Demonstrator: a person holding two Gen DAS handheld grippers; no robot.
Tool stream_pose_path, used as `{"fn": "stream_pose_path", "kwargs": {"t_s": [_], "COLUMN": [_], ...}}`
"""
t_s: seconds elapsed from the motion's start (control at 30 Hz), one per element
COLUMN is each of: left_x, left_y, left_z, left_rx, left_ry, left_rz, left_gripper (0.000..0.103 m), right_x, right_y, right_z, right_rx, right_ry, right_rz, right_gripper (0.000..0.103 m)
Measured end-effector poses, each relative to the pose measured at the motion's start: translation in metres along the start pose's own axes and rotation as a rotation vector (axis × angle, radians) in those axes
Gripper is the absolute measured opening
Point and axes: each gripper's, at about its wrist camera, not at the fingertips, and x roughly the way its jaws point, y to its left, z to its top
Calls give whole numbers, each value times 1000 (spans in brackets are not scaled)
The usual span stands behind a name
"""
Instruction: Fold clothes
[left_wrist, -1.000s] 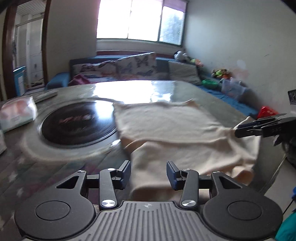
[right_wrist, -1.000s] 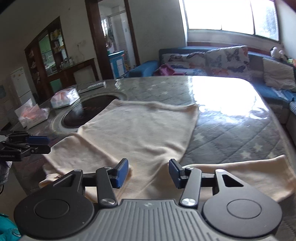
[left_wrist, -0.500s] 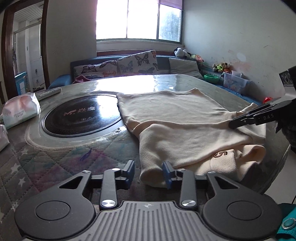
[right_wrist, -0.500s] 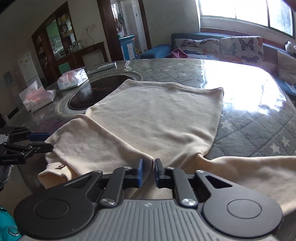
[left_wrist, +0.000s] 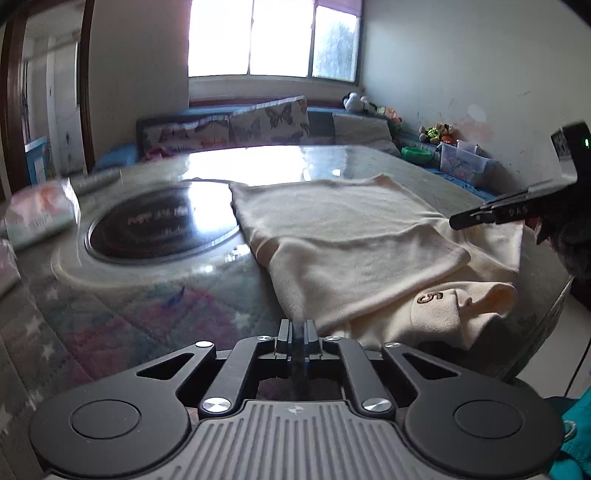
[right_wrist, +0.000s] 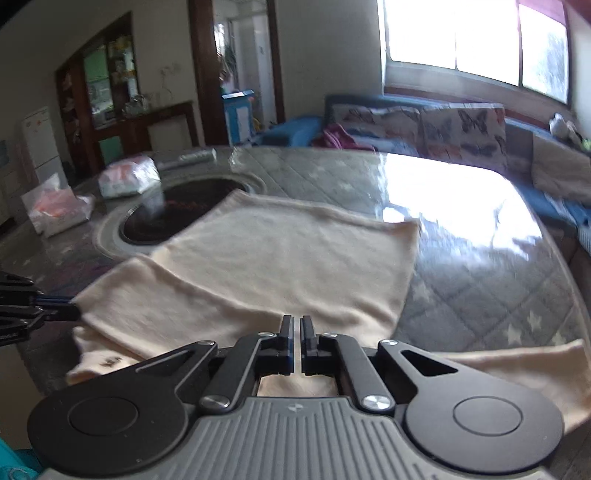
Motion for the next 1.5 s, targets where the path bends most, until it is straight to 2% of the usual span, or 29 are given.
{"fn": "stream_pose_path", "kwargs": {"t_s": [0.07, 0.23, 0.3, 0.43, 0.5, 0.53, 0.57, 0.6, 0.67, 0.87, 0.93, 1.07, 1.13, 1.17, 1.27, 1.37, 1.43, 1.5], "left_x": [-2, -3, 3, 25, 37, 43, 48, 51, 51, 37, 34, 34, 32, 31, 40, 56, 67, 75], "left_y": [4, 14, 17, 11, 12, 13, 15, 17, 22, 24, 23, 23, 22, 22, 16, 12, 9, 10], "left_z": [4, 26, 35, 49, 52, 53, 52, 50, 48, 42, 41, 42, 47, 50, 59, 60, 61, 60], "left_rx": [0, -17, -38, -26, -56, -77, -100, -125, -162, -152, -141, -141, -140, -138, -125, -106, -93, -89], "left_ry": [-1, -41, -54, -51, -24, -9, 6, 20, 33, 14, 12, 14, -11, -28, -43, -25, -12, 6], "left_rz": [0, 2, -5, -21, -8, -2, 8, 18, 10, -8, -11, 9, 1, -7, -52, -66, -76, -60], "left_gripper": [10, 13, 13, 16, 23, 32, 43, 46, 47, 51, 51, 49, 47, 39, 26, 21, 21, 16], "right_x": [1, -7, -6, 1, 3, 4, 4, 3, 1, -29, -32, -22, -22, -25, -24, -9, 1, 13], "right_y": [-4, -10, -7, 2, 6, 9, 11, 13, 15, 13, 11, 6, 6, 5, 3, 6, 9, 7], "right_z": [-1, 0, -2, -9, -13, -14, -16, -16, -16, -6, -7, -18, -18, -15, -3, 2, 2, -2], "right_rx": [20, 67, 69, 66, 59, 54, 45, 35, 25, 4, -1, 5, -2, 1, 17, -1, -19, -18], "right_ry": [10, 0, 14, 51, 71, 77, 80, 79, 68, -16, -9, 51, 43, 15, -30, -20, -9, 19], "right_rz": [17, 91, 120, 142, 158, 164, 163, 160, 157, 104, 77, 50, 26, 18, 44, 77, 80, 70], "right_gripper": [8, 12, 24, 26, 25, 23, 14, 8, 2, 2, 2, 7, 8, 8, 8, 9, 8, 9]}}
